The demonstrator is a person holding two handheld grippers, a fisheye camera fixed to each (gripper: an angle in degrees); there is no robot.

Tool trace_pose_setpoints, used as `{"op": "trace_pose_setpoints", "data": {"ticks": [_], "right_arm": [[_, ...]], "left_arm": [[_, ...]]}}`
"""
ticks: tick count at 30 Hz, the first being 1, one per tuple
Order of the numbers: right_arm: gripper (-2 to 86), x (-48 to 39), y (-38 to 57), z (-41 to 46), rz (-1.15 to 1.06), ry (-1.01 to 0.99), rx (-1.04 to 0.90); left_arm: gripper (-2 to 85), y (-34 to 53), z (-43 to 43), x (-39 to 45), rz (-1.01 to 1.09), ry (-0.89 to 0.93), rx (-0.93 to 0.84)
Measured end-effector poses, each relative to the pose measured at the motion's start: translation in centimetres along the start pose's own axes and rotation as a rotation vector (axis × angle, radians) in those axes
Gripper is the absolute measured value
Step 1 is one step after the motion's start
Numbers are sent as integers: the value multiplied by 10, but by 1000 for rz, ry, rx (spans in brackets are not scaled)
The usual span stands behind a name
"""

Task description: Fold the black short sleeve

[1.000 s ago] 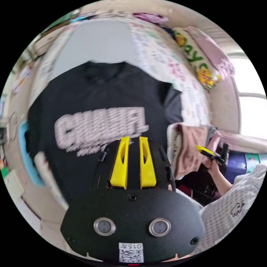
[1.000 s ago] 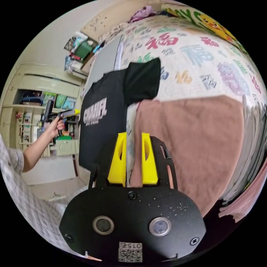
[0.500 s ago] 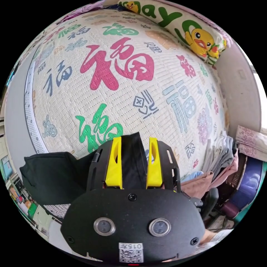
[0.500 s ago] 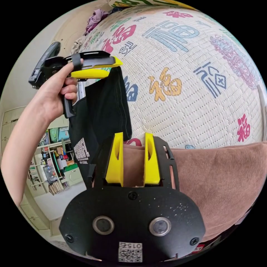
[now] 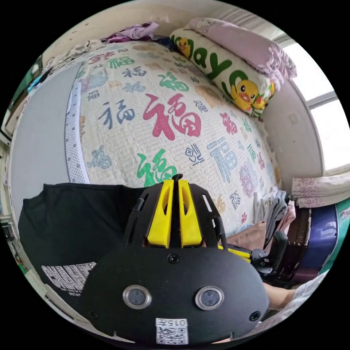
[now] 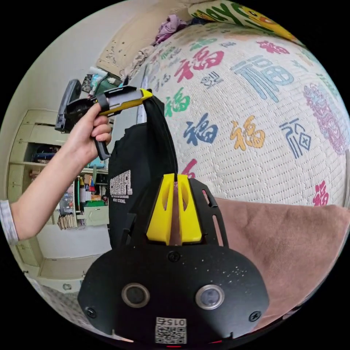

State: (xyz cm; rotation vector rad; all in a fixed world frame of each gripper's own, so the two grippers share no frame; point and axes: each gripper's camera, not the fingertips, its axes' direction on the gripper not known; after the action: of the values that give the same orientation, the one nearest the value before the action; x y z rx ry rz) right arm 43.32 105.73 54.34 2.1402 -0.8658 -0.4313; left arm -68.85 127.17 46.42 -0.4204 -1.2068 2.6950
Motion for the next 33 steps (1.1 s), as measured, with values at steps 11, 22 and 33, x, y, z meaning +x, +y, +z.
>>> {"op": "trace_pose_setpoints", "data": {"ticks": [11, 22, 33], "right_arm": [[9, -141, 35, 55, -388, -51, -154], [66, -161, 93, 124, -452, 118, -329], [93, -161, 31, 150, -628, 357, -255]], "left_arm": [[12, 257, -156, -199, -324, -45, 125], [39, 364, -167, -311, -519, 0, 70], [79, 222, -148, -325, -389, 150, 69]]}}
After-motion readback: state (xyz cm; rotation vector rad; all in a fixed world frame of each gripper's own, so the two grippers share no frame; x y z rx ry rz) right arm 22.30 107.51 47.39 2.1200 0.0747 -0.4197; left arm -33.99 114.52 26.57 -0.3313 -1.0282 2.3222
